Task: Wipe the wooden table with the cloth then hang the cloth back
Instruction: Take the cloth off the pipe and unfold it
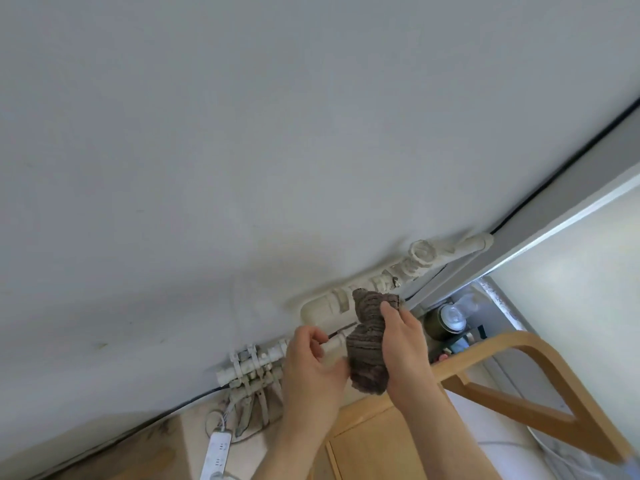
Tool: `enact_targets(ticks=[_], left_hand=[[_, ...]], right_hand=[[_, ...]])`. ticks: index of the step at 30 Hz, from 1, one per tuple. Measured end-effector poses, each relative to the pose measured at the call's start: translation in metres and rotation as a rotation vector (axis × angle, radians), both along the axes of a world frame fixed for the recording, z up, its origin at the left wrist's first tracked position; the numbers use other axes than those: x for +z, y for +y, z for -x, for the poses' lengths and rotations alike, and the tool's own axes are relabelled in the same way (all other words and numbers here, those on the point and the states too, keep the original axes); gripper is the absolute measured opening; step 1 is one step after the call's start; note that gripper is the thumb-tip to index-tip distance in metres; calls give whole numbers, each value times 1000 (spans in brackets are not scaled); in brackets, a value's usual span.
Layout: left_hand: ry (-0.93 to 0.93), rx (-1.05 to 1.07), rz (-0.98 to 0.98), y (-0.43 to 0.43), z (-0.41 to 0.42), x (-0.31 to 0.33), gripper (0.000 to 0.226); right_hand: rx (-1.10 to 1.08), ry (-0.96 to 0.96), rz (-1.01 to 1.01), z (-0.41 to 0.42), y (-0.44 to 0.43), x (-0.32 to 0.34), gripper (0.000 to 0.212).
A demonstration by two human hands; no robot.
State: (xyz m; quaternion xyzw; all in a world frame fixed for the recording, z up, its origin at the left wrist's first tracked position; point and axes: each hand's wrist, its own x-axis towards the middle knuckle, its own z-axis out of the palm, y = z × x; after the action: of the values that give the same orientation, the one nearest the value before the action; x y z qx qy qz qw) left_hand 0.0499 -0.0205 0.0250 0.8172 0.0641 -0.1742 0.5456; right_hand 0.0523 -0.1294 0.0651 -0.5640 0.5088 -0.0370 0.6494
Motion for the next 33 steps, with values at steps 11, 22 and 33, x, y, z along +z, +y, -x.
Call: enact_targets(ticks=[11,22,33], left_hand=[[-432,-304,-38,8,41,128,37],[90,-28,628,27,160,206,32],[-142,144,623,71,240,248,12]], right_hand=[[-69,-492,-534,67,-3,93,35],[199,-629,-411,178,20,149,22],[719,-779,-187,256,58,193,35]])
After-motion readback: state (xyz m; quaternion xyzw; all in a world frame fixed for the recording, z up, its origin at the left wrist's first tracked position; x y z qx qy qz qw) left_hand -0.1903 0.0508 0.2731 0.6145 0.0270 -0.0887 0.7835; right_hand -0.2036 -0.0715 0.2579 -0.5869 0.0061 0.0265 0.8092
